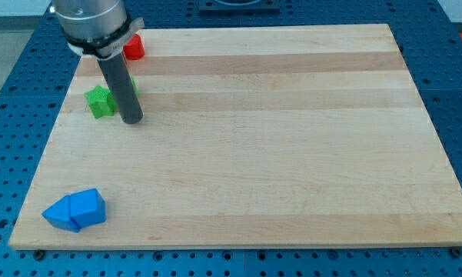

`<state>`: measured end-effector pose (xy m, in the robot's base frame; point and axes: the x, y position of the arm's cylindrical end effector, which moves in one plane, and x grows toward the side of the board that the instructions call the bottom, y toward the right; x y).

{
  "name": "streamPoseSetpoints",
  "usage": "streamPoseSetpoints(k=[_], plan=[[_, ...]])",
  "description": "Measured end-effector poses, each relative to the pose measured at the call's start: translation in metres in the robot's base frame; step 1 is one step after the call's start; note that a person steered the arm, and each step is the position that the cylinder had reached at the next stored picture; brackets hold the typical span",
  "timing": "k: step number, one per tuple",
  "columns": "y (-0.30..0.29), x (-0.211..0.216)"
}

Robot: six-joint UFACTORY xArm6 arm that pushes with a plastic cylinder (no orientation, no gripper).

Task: Drag the green star into the group of blocks

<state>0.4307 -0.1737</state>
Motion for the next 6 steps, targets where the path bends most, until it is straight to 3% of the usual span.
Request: streamPoseSetpoints(k=[2,6], plan=[[-0.06,0.014],[-0.059,-0.053]])
